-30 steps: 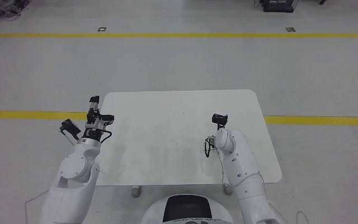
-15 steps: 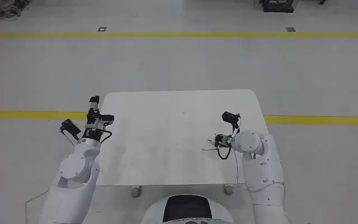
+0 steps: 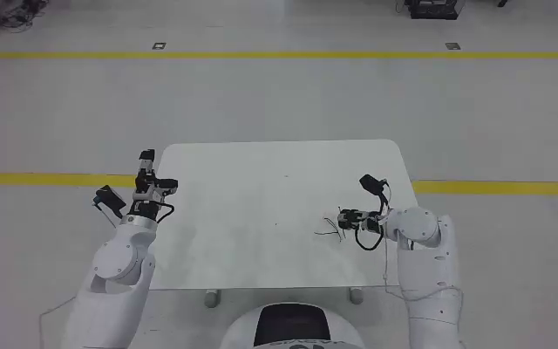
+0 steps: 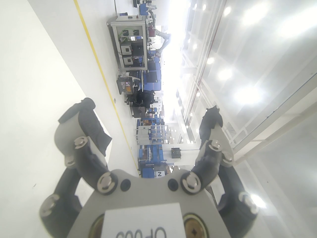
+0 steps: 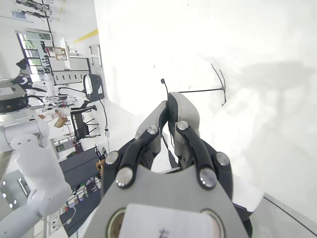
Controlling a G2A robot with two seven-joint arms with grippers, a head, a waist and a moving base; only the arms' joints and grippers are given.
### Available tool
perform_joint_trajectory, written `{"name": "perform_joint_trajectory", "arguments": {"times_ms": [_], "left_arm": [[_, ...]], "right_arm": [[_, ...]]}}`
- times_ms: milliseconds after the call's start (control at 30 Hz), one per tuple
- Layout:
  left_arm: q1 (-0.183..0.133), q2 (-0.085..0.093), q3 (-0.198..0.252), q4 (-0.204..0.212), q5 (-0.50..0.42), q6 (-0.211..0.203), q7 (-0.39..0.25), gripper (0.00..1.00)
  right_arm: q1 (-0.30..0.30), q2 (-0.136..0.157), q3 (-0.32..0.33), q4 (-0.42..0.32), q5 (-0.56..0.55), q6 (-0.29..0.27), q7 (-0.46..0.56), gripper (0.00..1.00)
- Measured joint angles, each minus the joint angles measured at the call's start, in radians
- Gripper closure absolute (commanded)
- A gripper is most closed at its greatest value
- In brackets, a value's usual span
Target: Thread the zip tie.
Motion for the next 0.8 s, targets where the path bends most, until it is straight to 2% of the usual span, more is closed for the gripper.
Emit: {"name": "perform_joint_trajectory", "arguments": {"times_ms": [133, 200, 267, 367, 400, 533, 767, 800], "left_arm": [[0.0, 0.0, 0.0, 0.0, 0.0, 0.0, 0.0, 0.0], [0.0, 0.0, 0.0, 0.0, 0.0, 0.0, 0.0, 0.0], [0.0, 0.0, 0.0, 0.0, 0.0, 0.0, 0.0, 0.0], [0.0, 0.0, 0.0, 0.0, 0.0, 0.0, 0.0, 0.0], [0.0, 0.0, 0.0, 0.0, 0.0, 0.0, 0.0, 0.0], [0.0, 0.0, 0.0, 0.0, 0.0, 0.0, 0.0, 0.0], [0.0, 0.0, 0.0, 0.0, 0.0, 0.0, 0.0, 0.0], [0.0, 0.0, 0.0, 0.0, 0.0, 0.0, 0.0, 0.0]], "right_arm": [[-0.005, 0.0, 0.001, -0.002, 0.007, -0.002, -0.008, 1.0], [-0.025, 0.003, 0.01, -0.012, 0.067, -0.032, -0.058, 1.0], [-0.053, 0.008, 0.024, -0.029, 0.16, -0.112, -0.085, 1.0], [-0.086, 0.021, 0.034, -0.052, 0.292, -0.233, -0.05, 1.0], [-0.094, 0.027, 0.032, -0.066, 0.329, -0.243, -0.029, 1.0], [-0.121, 0.06, 0.028, -0.105, 0.517, -0.226, 0.091, 1.0], [-0.155, 0.154, 0.008, -0.082, 0.719, -0.227, 0.08, 1.0], [-0.155, 0.158, 0.007, -0.081, 0.724, -0.227, 0.08, 1.0]]}}
